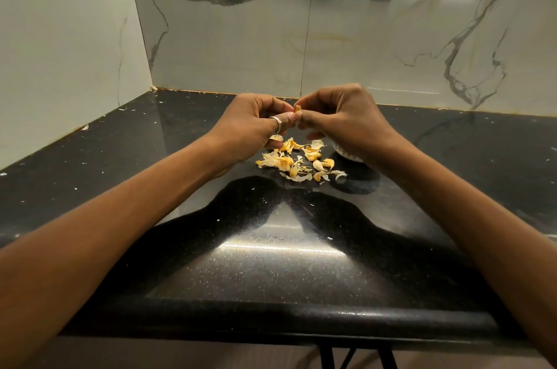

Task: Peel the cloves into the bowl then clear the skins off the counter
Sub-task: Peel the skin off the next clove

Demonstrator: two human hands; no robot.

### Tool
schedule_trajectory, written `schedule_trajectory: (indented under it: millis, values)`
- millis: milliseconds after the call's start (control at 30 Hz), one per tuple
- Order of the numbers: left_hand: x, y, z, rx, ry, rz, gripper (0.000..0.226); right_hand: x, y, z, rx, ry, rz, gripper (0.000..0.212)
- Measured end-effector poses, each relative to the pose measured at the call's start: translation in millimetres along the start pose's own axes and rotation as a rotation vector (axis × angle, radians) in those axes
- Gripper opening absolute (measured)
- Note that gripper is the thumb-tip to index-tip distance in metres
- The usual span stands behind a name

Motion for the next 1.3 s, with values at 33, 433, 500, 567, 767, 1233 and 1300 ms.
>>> schedule_trajectory:
  millis: [33,433,500,567,767,1233,1300]
  values:
    - [0,0,0,-0.003,-0.001,-0.003,0.013,0,0,-1,0.006,0.000,-0.001,0.017]
    - [-2,-3,6,-0.097,-0.103,-0.119,0.020,-3,1,-1,-0.044,-0.110,-0.093,0.010]
    - [-4,-3,10,-0.152,-0.131,-0.161,0.022,-2,2,0,-0.059,-0.118,-0.090,0.011]
    - [-6,-4,11,-0.185,-0.154,-0.195,0.014,-1,2,0,-0.065,-0.107,-0.078,0.012]
    - [-7,-3,11,-0.188,-0.177,-0.244,0.010,-1,1,3,-0.098,-0.060,-0.040,0.011]
    - [-6,-4,10,-0.172,-0.167,-0.249,0.012,0,1,0,-0.088,0.072,0.064,0.014]
    - [-7,-2,7,-0.132,-0.143,-0.228,0.013,2,2,0,-0.082,0.094,0.095,0.015]
Point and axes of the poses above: each hand's wrist, its own y-axis away from the middle knuckle, its own z-axis out of the back of the hand, x = y × z, the point moved 5 cm from there along -y, towards the middle knuckle, and after that the axes turned 14 degrees about -x, right-handed, at the moved point
